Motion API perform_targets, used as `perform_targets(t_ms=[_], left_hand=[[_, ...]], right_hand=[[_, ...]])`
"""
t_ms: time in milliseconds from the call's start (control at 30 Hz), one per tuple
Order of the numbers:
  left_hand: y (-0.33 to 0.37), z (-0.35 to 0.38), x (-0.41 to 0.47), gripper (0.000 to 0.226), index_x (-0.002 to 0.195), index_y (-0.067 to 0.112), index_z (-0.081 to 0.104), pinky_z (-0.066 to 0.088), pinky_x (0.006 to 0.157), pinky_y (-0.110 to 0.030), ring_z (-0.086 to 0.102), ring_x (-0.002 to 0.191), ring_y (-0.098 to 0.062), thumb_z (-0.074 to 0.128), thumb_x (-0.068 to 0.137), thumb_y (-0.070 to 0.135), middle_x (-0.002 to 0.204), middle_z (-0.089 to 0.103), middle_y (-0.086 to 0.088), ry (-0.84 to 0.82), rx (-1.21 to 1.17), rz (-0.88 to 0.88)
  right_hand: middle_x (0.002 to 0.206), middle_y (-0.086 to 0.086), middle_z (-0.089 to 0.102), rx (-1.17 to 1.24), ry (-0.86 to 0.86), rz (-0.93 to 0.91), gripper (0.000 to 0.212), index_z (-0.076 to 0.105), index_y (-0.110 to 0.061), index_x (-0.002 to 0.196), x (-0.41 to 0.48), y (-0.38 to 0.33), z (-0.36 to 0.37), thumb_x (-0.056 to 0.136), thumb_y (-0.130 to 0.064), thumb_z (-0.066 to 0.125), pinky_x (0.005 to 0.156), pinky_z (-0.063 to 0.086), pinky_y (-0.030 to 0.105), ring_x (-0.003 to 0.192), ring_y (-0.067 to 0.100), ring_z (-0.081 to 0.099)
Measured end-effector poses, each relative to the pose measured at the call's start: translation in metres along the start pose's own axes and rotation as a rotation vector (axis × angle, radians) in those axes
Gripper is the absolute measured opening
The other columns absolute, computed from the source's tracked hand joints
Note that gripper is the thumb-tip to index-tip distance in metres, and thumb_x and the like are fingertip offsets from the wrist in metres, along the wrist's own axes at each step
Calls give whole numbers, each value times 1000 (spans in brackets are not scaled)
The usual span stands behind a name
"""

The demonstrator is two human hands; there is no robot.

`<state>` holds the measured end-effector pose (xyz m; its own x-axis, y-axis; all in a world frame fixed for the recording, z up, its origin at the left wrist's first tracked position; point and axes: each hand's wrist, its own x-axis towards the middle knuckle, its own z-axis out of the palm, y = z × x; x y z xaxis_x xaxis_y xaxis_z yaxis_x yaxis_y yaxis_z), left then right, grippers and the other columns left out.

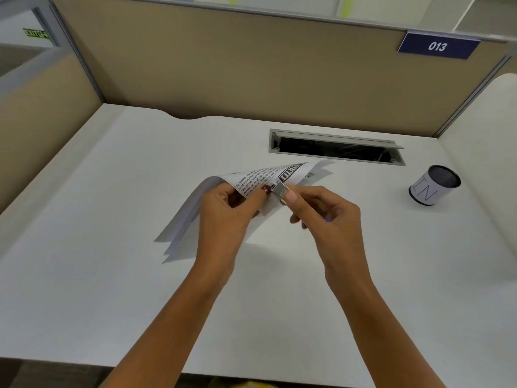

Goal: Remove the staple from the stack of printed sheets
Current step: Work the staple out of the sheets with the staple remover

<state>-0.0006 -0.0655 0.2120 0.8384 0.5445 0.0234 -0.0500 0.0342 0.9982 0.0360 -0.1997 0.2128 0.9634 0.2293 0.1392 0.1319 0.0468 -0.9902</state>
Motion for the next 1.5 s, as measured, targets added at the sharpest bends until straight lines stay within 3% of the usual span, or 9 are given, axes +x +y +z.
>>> perform_targets(t_ms=[167,333,433,567,800,967,1200,1400,1500], left_hand=[[3,4,2,7,86,30,69,57,68,-20,72,83,-8,73,80,27,83,75,17,10,-32,-18],[4,8,2,6,79,30,70,51,62,-12,70,75,-2,75,78,28,78,74,18,50,4,16],[8,11,-1,10,72,33,68,47,55,-7,68,70,3,75,77,29,72,72,23,70,32,31],[15,16,-3,14,74,35,63,43,49,-3,63,70,14,75,77,30,66,68,26,89,74,55],[23,18,-7,18,89,31,65,43,51,-1,61,84,11,76,75,32,83,67,20,106,136,137],[29,18,-12,22,75,41,59,42,51,0,60,75,18,77,75,28,63,61,39,65,160,202],[30,19,-15,22,75,40,62,43,53,-2,65,75,9,78,75,26,68,67,32,105,141,236],[32,23,-21,11,78,37,67,43,52,-2,65,75,10,75,76,29,70,68,32,127,-19,112],[33,22,-21,10,79,35,67,43,51,-2,65,73,11,73,77,29,70,69,31,110,-62,75]], right_hand=[[101,-12,70,-236,47,-194,17,66,-16,107,-1,-2,-2,93,-22,58,69,57,20,91,13,67],[97,-12,68,-344,64,-296,23,64,-20,112,-2,-11,-8,96,-31,52,54,49,13,67,13,63],[96,-25,65,-414,71,-372,18,65,-31,106,-3,-17,-9,90,-38,62,58,55,20,79,7,66],[102,-12,68,-558,87,-490,28,69,-17,109,-2,-19,-12,87,-34,68,74,56,16,90,-3,62],[104,5,73,-655,61,-624,31,70,-6,111,0,-28,-19,85,-23,70,81,54,12,90,12,68],[100,2,73,-665,17,-629,29,71,-8,111,3,-34,-26,82,-16,75,81,51,7,86,6,64],[92,-12,69,-598,-10,-531,26,73,-14,108,6,-38,-25,82,-14,75,72,45,3,76,-6,60],[101,-4,74,-356,8,-355,30,70,-16,114,2,-38,-21,84,-18,72,69,61,30,81,13,70],[101,-2,75,-336,22,-363,29,71,-16,114,1,-38,-22,85,-16,72,68,62,32,78,11,70]])
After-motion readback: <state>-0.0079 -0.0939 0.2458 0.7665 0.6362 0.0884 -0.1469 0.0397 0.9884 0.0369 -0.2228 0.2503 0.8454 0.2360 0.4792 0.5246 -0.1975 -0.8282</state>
